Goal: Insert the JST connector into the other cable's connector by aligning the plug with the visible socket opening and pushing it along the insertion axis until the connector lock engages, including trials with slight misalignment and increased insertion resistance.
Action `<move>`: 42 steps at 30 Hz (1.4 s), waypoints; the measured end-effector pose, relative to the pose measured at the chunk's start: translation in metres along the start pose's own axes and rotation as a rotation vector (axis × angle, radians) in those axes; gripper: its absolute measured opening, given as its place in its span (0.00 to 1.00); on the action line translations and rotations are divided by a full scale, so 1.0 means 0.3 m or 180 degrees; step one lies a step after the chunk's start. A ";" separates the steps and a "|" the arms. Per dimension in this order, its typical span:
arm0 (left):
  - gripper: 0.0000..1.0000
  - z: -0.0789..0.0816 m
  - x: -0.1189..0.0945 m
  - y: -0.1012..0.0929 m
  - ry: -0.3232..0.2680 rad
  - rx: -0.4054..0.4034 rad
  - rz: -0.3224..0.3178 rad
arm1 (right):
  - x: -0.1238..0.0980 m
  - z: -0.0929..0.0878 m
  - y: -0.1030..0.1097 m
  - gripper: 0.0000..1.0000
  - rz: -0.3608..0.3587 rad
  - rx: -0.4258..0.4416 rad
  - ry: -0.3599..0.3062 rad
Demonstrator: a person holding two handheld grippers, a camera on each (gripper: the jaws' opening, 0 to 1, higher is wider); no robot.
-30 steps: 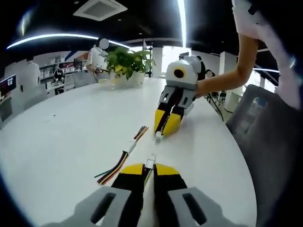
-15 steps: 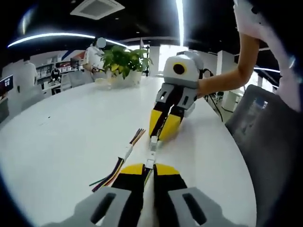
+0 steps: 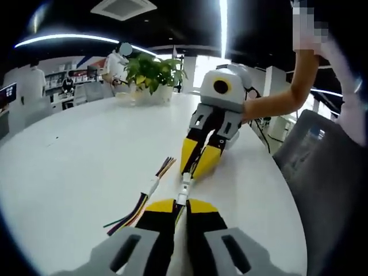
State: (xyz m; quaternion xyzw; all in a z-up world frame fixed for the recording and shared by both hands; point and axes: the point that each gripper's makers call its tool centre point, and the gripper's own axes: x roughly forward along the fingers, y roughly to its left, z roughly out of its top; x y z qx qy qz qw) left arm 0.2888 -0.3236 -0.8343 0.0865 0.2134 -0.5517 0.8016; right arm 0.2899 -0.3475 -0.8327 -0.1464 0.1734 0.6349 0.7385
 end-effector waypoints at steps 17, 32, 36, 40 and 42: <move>0.00 0.004 0.003 -0.006 0.0049 0.0084 -0.0020 | 0.003 -0.012 0.003 0.03 -0.0009 0.0079 0.0045; 0.00 0.019 -0.002 -0.004 0.0094 0.0128 -0.0051 | 0.009 -0.026 -0.005 0.03 -0.0022 0.0146 0.0081; 0.00 0.020 0.001 -0.002 0.0109 0.0140 -0.0080 | 0.012 -0.031 -0.001 0.03 -0.0018 0.0155 0.0095; 0.00 0.013 0.006 -0.001 0.0154 0.0213 -0.0093 | 0.013 -0.037 -0.006 0.03 -0.0023 0.0167 0.0105; 0.00 0.010 0.007 0.001 0.0162 0.0223 -0.0094 | 0.013 -0.034 -0.007 0.03 -0.0027 0.0189 0.0093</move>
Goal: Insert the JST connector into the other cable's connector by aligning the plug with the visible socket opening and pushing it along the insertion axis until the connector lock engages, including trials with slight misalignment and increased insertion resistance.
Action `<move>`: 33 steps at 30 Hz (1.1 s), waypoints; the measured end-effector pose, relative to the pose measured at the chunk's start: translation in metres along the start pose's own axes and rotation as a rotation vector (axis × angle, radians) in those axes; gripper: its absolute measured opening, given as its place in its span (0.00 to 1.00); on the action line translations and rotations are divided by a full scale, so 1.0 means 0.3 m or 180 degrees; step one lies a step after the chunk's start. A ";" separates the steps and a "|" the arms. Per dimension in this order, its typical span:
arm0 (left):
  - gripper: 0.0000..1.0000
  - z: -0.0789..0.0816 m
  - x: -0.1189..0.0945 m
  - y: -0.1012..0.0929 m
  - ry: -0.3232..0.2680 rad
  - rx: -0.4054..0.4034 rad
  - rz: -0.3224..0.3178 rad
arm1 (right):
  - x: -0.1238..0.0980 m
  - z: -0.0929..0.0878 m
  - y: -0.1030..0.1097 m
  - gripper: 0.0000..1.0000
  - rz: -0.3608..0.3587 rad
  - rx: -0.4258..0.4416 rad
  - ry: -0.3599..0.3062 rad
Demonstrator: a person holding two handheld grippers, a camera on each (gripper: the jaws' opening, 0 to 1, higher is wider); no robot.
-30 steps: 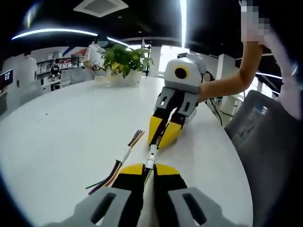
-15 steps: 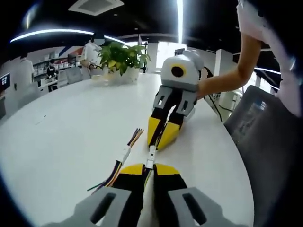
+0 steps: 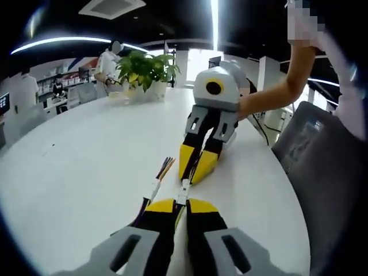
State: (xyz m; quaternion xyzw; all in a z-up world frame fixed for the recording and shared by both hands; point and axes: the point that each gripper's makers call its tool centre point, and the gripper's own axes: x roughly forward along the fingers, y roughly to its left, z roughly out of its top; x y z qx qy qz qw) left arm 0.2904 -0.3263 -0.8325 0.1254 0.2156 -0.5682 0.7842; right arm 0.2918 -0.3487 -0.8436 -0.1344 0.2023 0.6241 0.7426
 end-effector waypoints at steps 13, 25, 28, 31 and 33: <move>0.00 -0.019 0.002 -0.006 0.0100 -0.0024 -0.0005 | 0.005 0.000 0.008 0.03 0.0003 0.0056 0.0016; 0.00 -0.008 0.021 -0.008 0.0119 0.0071 -0.0028 | 0.008 0.009 0.014 0.03 -0.0005 0.0030 0.0036; 0.00 -0.007 0.022 -0.008 0.0131 0.0150 -0.0039 | 0.008 0.010 0.015 0.02 -0.0002 0.0028 0.0031; 0.00 -0.010 0.024 -0.006 0.0154 0.0172 -0.0033 | 0.007 0.012 0.017 0.02 -0.0002 0.0031 0.0025; 0.00 -0.004 0.027 -0.003 0.0125 0.0162 -0.0022 | 0.007 0.017 0.015 0.02 -0.0003 0.0032 -0.0006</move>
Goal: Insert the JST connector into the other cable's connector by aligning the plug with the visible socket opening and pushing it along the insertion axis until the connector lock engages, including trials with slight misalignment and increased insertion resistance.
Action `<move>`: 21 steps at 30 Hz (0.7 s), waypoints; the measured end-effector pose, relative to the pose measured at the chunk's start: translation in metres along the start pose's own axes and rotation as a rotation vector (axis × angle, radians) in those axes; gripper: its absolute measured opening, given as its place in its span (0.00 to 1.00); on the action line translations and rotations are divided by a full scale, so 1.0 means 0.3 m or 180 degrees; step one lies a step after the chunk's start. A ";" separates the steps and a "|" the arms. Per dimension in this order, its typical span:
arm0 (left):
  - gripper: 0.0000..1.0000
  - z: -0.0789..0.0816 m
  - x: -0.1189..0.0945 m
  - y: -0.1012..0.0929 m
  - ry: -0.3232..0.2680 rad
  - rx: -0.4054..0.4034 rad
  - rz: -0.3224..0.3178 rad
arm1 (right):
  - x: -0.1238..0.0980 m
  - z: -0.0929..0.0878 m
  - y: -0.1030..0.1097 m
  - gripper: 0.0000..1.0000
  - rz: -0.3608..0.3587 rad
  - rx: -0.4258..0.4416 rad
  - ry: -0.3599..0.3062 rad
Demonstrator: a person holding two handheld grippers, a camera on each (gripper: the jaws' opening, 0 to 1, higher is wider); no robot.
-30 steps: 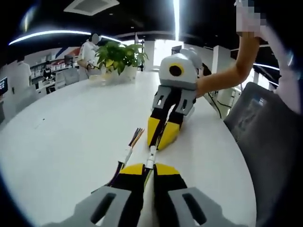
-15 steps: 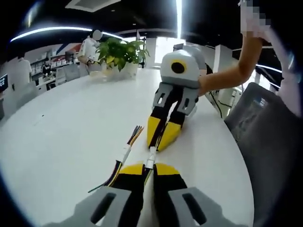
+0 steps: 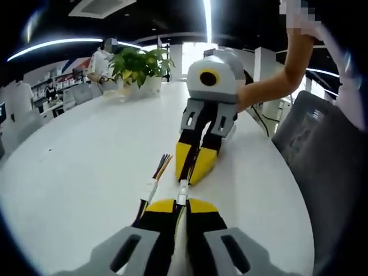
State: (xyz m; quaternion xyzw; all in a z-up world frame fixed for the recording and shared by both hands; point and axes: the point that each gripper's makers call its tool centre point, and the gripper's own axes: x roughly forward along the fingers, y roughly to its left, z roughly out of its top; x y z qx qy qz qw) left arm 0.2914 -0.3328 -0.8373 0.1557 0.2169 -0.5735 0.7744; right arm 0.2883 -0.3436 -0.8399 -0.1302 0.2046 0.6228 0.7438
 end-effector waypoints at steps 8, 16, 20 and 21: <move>0.00 0.003 0.005 0.018 -0.0008 -0.0013 0.0050 | 0.005 0.000 -0.016 0.02 -0.0053 0.0016 -0.0027; 0.00 -0.015 -0.004 0.033 0.0038 0.0021 0.0064 | 0.019 0.003 -0.020 0.02 -0.0064 0.0013 -0.0061; 0.00 -0.022 -0.012 0.044 0.0042 0.0017 0.0085 | 0.028 0.008 -0.021 0.02 -0.0072 -0.0006 -0.0070; 0.00 -0.025 -0.012 0.047 0.0047 0.0013 0.0088 | 0.031 0.008 -0.020 0.02 -0.0072 -0.0012 -0.0066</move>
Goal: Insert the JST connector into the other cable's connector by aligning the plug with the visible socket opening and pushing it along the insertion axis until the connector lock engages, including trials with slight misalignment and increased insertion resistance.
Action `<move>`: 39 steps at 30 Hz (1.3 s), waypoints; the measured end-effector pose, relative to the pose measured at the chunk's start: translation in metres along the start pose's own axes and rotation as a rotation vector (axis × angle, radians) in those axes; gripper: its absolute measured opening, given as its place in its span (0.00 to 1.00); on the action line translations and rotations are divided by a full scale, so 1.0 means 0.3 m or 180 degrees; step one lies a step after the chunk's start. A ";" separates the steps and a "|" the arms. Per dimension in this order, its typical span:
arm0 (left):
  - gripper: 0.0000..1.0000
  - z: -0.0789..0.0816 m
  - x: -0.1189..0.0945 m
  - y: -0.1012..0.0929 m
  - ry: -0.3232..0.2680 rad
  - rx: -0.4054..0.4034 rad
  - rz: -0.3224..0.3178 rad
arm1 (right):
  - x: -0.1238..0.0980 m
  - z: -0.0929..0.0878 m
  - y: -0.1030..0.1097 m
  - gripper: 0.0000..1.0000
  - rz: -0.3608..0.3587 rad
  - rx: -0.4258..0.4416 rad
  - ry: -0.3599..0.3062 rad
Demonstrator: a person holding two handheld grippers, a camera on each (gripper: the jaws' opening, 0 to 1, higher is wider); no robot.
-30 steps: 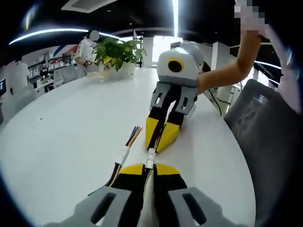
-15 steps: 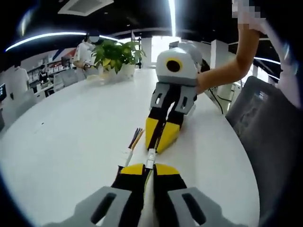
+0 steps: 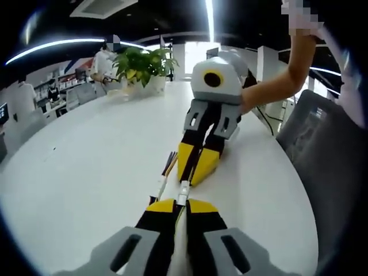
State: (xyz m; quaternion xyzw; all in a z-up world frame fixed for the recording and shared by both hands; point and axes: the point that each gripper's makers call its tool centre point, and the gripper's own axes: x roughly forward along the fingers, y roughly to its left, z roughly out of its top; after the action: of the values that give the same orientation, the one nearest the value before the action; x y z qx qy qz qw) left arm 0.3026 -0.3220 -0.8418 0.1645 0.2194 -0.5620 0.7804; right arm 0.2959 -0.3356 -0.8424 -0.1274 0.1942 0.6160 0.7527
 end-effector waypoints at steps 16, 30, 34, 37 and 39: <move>0.00 -0.011 0.003 -0.005 -0.0030 -0.0039 0.0053 | 0.008 -0.020 -0.005 0.03 -0.0075 0.0088 -0.0056; 0.03 -0.031 -0.021 -0.005 -0.0056 -0.0242 0.0237 | 0.021 -0.011 0.010 0.04 -0.0109 0.0013 -0.0016; 0.05 -0.037 -0.033 -0.006 -0.0049 -0.0385 0.0240 | 0.024 -0.008 0.019 0.04 -0.0108 0.0011 -0.0011; 0.07 -0.039 -0.037 -0.012 -0.0047 -0.0445 0.0229 | 0.025 -0.005 0.024 0.04 -0.0116 0.0005 0.0009; 0.08 -0.042 -0.040 -0.013 -0.0026 -0.0472 0.0239 | 0.024 -0.003 0.027 0.04 -0.0128 0.0007 0.0021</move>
State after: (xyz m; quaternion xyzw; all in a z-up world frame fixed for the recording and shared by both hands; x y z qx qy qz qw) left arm 0.2935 -0.3072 -0.8464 0.1120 0.2508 -0.5153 0.8118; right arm 0.2891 -0.3280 -0.8460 -0.1326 0.1948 0.6001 0.7644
